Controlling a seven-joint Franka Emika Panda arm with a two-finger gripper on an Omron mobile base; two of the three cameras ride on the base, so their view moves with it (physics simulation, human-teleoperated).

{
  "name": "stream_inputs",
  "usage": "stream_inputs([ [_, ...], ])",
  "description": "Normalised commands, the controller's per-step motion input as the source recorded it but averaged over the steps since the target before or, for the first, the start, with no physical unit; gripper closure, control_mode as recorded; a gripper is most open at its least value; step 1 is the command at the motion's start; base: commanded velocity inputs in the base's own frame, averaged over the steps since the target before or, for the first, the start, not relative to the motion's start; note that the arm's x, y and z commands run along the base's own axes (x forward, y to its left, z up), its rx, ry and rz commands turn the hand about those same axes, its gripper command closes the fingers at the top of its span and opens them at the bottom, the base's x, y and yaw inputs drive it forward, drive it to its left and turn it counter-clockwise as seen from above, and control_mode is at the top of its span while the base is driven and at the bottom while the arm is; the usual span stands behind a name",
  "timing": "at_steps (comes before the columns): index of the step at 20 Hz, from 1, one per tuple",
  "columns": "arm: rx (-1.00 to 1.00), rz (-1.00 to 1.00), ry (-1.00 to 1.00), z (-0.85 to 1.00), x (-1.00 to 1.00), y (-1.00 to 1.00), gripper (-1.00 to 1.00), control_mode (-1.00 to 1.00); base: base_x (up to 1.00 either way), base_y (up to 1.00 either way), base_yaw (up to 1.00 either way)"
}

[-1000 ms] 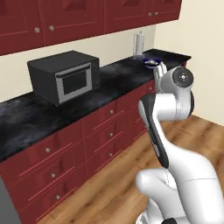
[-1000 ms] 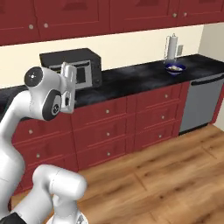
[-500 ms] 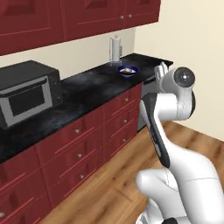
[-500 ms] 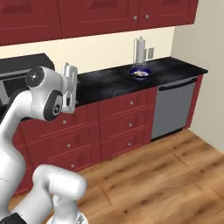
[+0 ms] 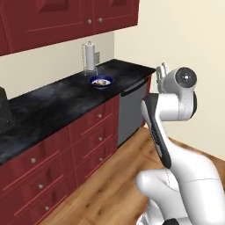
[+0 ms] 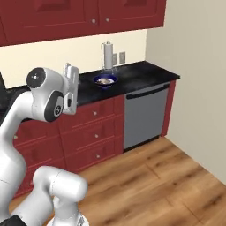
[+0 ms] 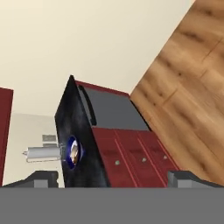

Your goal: Place the bowl with the squash and bell pepper on the top shelf of the fridge. Place the bowl with the steak and chicken drumstick on the second highest shelf of the fridge.

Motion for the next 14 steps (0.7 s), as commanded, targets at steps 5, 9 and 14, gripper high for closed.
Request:
stream_inputs([
  [5, 0.0, 0.0, 0.0, 0.0, 0.0, 0.0, -1.0, 1.0, 1.0, -0.79, 0.0],
  [9, 0.0, 0.0, 0.0, 0.0, 0.0, 0.0, -1.0, 1.0, 1.0, -0.65, 0.0],
  [14, 0.0, 0.0, 0.0, 0.0, 0.0, 0.0, -1.0, 1.0, 1.0, -0.27, 0.2],
])
